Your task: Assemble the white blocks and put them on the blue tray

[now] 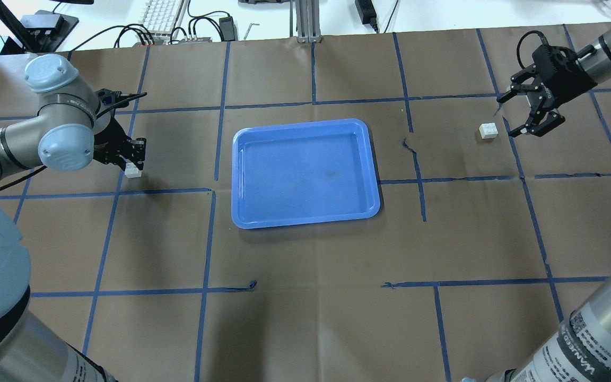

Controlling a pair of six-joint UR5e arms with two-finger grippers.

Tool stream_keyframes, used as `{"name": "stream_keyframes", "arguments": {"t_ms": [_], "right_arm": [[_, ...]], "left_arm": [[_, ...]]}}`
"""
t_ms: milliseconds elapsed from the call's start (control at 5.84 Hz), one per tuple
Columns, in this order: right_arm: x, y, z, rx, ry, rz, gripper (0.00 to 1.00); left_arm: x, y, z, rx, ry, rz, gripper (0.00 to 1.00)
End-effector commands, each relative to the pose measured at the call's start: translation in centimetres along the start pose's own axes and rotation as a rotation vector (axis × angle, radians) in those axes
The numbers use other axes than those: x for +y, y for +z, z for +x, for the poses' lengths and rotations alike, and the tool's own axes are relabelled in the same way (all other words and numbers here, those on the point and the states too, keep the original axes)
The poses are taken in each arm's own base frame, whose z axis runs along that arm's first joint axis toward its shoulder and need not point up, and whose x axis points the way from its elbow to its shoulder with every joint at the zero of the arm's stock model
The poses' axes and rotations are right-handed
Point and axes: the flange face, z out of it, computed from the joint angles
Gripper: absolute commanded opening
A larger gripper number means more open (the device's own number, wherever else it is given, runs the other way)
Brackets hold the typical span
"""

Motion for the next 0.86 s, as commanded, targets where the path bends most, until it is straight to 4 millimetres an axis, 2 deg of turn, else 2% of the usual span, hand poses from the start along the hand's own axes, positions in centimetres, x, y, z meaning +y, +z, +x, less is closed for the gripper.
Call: {"name": "stream_keyframes", "arguments": {"t_ms": [0, 171, 342, 514, 685], "right_arm": [[4.0, 3.6, 0.2, -0.026, 0.022, 0.041, 1.00], [5.1, 5.1, 0.4, -0.019, 0.017, 0.034, 1.00], [5.2, 5.0, 0.6, -0.015, 0.014, 0.031, 1.00], [5.3, 5.0, 0.7, -0.014, 0.014, 0.032, 1.00], [5.0, 5.0, 1.0, 0.007, 0.014, 0.060, 0.98]], "left_arm": [[0.6, -3.0, 10.2, -0.013, 0.302, 0.039, 0.00], [0.6, -3.2, 14.0, -0.018, 0.515, 0.042, 0.00], [1.7, -3.2, 18.3, -0.022, 0.778, 0.043, 0.00], [3.4, -3.8, 24.8, -0.033, 1.012, 0.059, 0.00], [4.1, -4.9, 27.0, -0.033, 1.118, 0.090, 0.00]]}}
